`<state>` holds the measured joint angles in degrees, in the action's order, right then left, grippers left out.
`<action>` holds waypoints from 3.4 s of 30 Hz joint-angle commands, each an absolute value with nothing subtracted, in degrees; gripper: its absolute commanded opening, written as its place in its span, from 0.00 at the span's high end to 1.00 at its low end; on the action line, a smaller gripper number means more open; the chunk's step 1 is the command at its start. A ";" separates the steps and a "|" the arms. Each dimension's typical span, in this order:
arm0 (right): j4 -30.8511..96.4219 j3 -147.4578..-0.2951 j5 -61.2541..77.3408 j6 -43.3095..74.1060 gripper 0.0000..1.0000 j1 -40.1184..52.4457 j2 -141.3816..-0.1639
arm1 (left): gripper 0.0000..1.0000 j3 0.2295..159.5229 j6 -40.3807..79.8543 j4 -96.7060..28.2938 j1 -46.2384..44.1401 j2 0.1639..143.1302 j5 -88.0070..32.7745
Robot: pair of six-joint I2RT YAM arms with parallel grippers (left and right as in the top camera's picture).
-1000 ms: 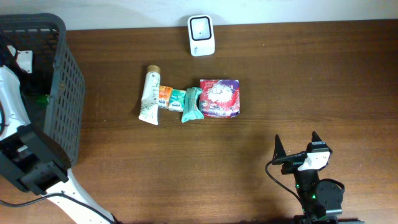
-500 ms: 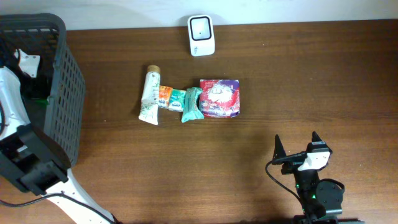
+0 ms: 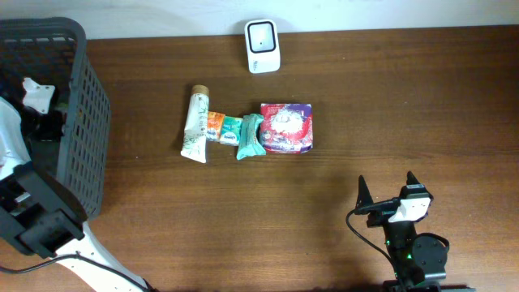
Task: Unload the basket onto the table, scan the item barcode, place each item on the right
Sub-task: 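Lower the left gripper into the basket and grasp the green-lidded jar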
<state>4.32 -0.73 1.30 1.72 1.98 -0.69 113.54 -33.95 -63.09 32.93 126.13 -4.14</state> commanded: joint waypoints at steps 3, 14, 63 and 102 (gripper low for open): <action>4.54 -0.32 0.80 2.35 0.01 2.17 -0.36 | 0.01 110.30 -36.80 -61.65 33.08 126.80 -5.43; 4.54 -0.32 0.80 2.35 0.02 2.20 -0.36 | 0.02 108.68 -38.94 -58.26 33.08 127.28 -9.23; 4.54 -0.32 0.80 2.35 0.02 2.17 -0.36 | 0.00 113.23 -26.70 -57.08 33.06 130.61 -15.49; 4.54 -0.32 0.80 2.35 0.01 2.20 -0.36 | 0.34 109.89 -31.64 -53.19 33.01 131.92 -12.62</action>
<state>4.32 -0.73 1.30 1.74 1.98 -0.69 110.02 -33.21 -53.12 32.91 131.17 -13.26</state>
